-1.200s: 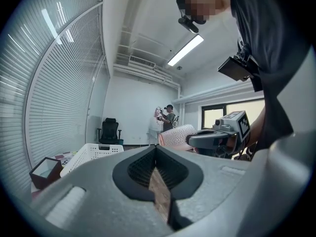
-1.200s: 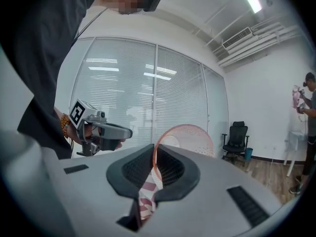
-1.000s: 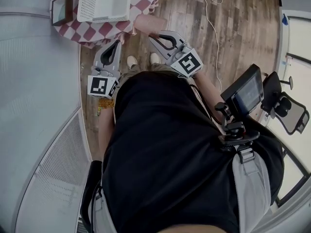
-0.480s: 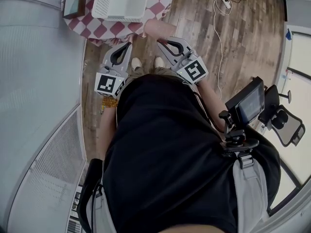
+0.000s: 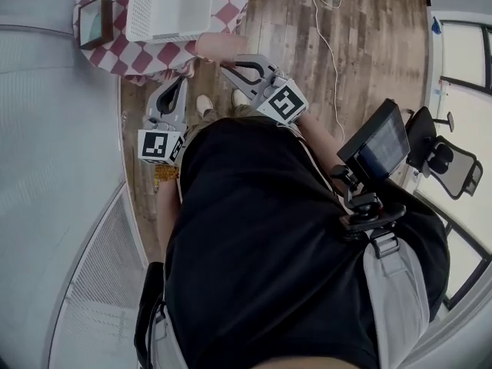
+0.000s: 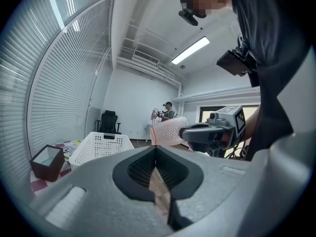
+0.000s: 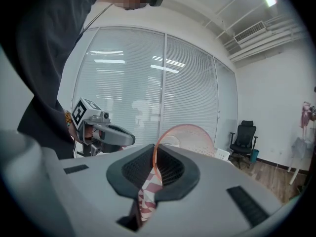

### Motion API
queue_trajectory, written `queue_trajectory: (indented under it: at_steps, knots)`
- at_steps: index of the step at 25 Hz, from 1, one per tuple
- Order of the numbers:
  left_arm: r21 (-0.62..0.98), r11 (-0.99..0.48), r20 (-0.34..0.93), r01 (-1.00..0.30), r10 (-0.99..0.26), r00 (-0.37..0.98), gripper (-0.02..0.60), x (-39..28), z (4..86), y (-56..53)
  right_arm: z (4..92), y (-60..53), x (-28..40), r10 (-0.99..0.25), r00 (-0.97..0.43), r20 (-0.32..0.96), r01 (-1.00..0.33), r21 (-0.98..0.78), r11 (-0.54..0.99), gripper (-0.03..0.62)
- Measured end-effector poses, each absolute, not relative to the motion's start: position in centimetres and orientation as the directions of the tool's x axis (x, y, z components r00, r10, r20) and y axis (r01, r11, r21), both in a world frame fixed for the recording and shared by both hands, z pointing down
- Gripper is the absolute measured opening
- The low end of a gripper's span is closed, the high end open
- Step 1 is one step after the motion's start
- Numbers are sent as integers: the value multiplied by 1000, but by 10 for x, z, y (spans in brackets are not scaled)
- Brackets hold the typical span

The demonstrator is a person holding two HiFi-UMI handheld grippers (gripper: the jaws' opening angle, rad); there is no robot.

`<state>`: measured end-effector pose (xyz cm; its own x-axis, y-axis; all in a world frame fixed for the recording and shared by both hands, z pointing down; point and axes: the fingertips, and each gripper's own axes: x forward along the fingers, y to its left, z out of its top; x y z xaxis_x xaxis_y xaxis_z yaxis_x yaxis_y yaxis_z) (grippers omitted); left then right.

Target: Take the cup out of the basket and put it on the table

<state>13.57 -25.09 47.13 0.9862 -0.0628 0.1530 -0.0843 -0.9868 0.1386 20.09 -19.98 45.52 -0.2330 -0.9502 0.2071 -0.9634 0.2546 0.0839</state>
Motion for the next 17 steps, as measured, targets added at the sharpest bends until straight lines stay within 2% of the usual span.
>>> queue_trajectory:
  at_steps: [17]
  knots:
    - [136,-990,112,-45,-30,993,6,114,464,-291,439,-254,168,-951,-237,200,-957,122,264,25]
